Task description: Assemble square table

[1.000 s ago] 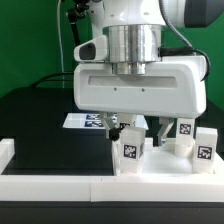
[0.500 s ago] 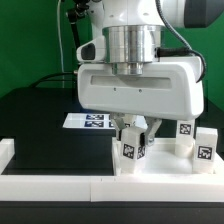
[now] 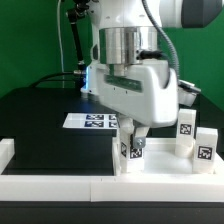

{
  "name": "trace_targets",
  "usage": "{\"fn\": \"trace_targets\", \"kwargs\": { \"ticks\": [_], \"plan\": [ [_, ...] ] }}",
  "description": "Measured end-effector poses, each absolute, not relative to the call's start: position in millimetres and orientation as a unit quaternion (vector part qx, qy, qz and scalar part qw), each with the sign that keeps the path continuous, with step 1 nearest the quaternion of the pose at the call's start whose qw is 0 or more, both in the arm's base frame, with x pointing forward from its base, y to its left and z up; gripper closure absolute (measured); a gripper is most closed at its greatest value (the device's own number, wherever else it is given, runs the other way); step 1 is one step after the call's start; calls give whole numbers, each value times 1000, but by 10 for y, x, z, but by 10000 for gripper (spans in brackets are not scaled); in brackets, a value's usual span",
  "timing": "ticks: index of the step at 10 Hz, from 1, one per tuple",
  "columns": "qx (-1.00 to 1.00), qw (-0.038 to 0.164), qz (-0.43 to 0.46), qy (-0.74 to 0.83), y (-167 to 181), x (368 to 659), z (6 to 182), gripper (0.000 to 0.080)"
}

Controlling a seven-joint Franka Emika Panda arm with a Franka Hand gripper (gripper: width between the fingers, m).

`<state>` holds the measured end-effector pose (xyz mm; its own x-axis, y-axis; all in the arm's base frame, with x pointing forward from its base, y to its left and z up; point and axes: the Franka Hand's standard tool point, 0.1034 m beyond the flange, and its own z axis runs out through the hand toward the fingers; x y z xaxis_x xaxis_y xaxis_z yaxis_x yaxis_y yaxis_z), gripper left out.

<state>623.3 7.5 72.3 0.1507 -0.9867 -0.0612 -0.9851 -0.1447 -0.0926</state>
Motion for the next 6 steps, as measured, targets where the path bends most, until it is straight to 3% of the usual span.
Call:
{"fn": "trace_targets", "kwargs": {
  "ticks": [2,3,6],
  "plan": [
    [-627,88,25,774,94,6248,734,506],
    [-582,95,30,807,79,6253,729,506],
    [-530,87,30,843,49,6229,703,505]
  ]
}}
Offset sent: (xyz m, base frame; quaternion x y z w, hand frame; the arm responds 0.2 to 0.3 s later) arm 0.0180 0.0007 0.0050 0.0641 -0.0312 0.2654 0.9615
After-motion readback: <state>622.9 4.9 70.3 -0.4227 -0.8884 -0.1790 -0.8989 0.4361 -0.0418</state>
